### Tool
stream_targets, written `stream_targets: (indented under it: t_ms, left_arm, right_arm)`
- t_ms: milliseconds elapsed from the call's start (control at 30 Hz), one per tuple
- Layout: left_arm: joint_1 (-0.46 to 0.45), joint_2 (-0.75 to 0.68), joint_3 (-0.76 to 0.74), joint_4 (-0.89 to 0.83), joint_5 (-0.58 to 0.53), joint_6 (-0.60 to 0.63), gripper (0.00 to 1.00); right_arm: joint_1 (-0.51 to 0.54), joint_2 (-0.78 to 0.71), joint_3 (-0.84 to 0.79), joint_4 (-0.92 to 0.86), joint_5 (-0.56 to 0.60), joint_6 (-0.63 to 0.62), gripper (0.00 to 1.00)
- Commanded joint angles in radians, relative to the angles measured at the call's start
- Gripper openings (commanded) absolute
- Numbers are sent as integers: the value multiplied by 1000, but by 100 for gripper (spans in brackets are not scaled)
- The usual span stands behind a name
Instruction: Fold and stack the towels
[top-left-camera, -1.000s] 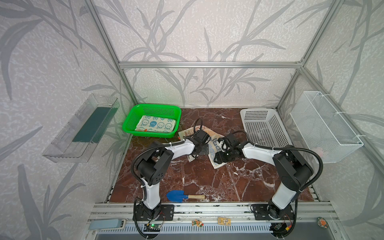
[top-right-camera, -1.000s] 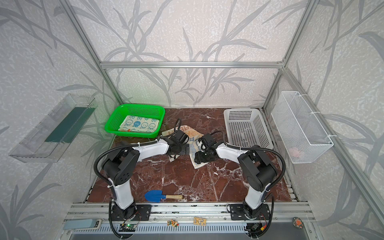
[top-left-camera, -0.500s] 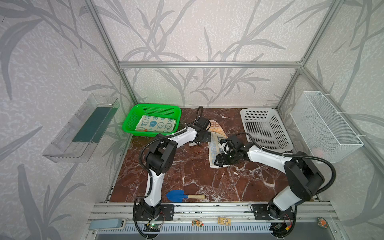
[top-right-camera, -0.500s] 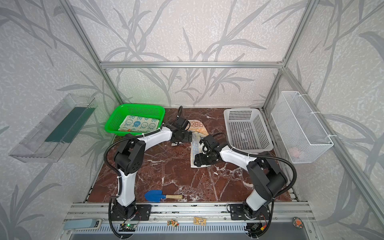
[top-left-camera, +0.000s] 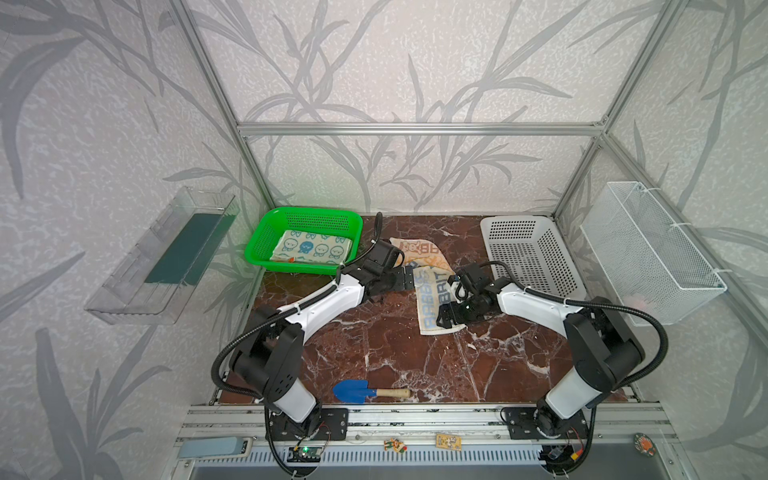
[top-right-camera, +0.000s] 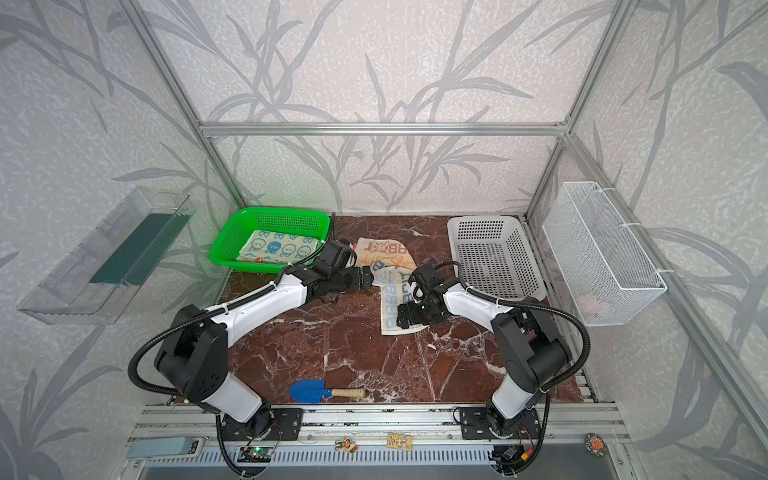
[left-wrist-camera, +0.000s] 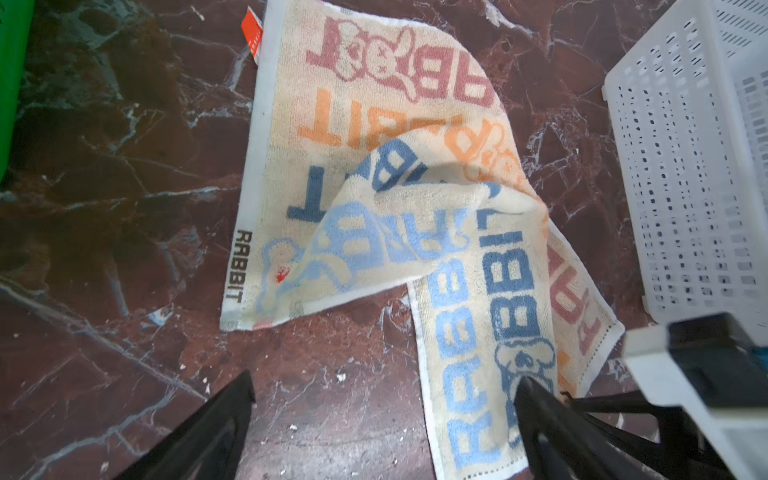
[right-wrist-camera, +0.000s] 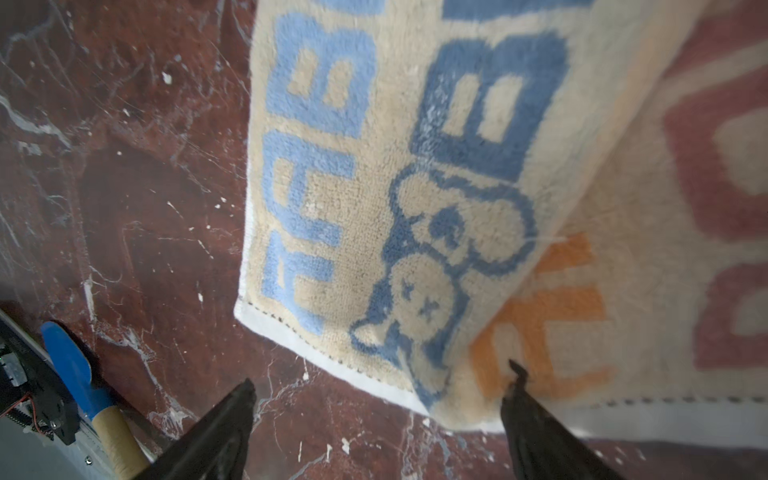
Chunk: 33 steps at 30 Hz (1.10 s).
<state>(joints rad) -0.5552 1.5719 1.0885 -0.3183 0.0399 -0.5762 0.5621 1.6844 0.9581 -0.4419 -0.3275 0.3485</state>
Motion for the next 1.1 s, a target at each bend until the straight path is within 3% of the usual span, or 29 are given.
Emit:
stream_targets:
  t_ms: [0, 233, 367, 433, 633, 867, 1067]
  left_arm:
    - [-1, -76, -61, 5, -7, -28, 99]
    - [15, -225, -213, -7, -56, -48, 99]
    - [20, -245, -236, -50, -53, -29, 99]
    - [19, -235, -241, -60, -42, -21, 99]
    - [20, -199, -262, 5, 22, -26, 99]
    - [1, -77, -190, 14, 110, -45, 99]
    - [-32, -44, -190, 37, 118, -59, 99]
  right_arm:
    - [45, 72, 16, 57, -43, 54, 92]
    - [103, 262, 232, 31, -40, 148, 92]
    - [104, 219, 305, -23, -43, 132, 93]
    - [104, 149, 297, -48, -19, 103, 94]
    - [72, -29, 215, -183, 223, 22, 99]
    - [-30, -25, 127, -184, 271, -18, 100]
    - [-65, 53, 148, -162, 278, -50, 91]
